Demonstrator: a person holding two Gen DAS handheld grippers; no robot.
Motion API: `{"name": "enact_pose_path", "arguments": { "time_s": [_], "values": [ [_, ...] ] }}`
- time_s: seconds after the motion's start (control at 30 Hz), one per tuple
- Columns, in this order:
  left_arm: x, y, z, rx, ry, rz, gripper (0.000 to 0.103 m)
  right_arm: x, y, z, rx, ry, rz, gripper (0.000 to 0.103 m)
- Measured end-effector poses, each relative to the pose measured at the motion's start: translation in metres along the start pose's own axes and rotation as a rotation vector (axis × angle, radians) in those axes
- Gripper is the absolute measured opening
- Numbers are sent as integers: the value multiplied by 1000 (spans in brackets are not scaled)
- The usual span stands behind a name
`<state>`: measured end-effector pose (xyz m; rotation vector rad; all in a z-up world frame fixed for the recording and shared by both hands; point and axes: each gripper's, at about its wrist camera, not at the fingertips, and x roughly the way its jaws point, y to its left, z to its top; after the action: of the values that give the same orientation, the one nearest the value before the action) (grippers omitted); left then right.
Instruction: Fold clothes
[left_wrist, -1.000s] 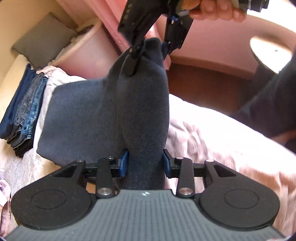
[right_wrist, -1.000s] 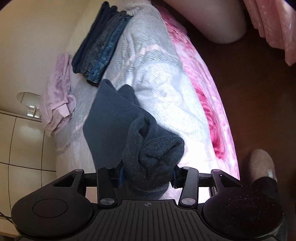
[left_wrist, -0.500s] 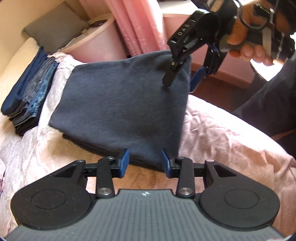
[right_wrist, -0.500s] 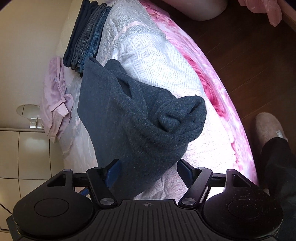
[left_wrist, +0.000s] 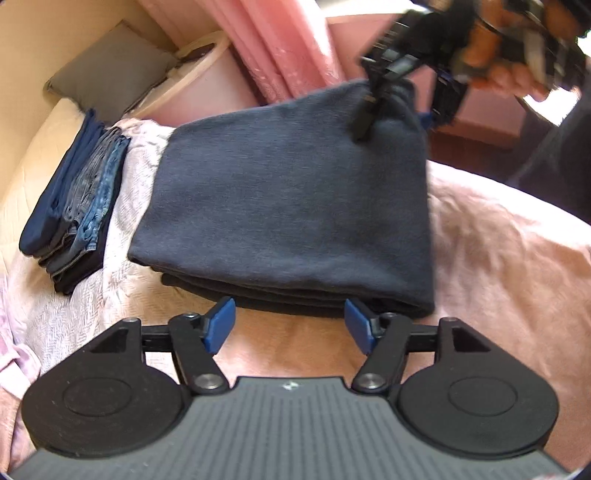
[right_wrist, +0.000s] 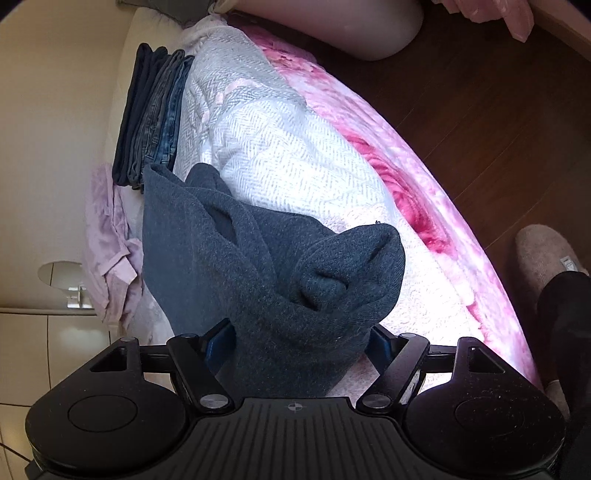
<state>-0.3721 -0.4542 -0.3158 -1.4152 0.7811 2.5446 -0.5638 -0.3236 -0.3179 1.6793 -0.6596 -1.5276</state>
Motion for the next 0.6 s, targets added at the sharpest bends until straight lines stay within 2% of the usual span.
{"name": "enact_pose_path", "arguments": {
  "time_s": [0.07,0.13,0.23,0.33,0.5,0.53,0.6],
  "values": [
    [7,27,2,-110,-9,-22,62,3,0,2,0,1,5,76],
    [12,62,4,-282,-31,-43,62,8,1,5,7,2,11,75],
    [27,121,3,-612,-53,-91,69,11,1,8,13,11,15,60],
    [61,138,-8,-733,-14,-157,70,8,-1,10,1,35,15,56],
    [116,167,-26,-932,52,-269,71,11,4,18,-42,89,16,56],
    [127,173,-30,-972,66,-292,72,12,2,20,-46,101,20,56],
    [144,180,-39,-1051,76,-338,84,14,-1,22,-54,124,26,56]
  ]
}}
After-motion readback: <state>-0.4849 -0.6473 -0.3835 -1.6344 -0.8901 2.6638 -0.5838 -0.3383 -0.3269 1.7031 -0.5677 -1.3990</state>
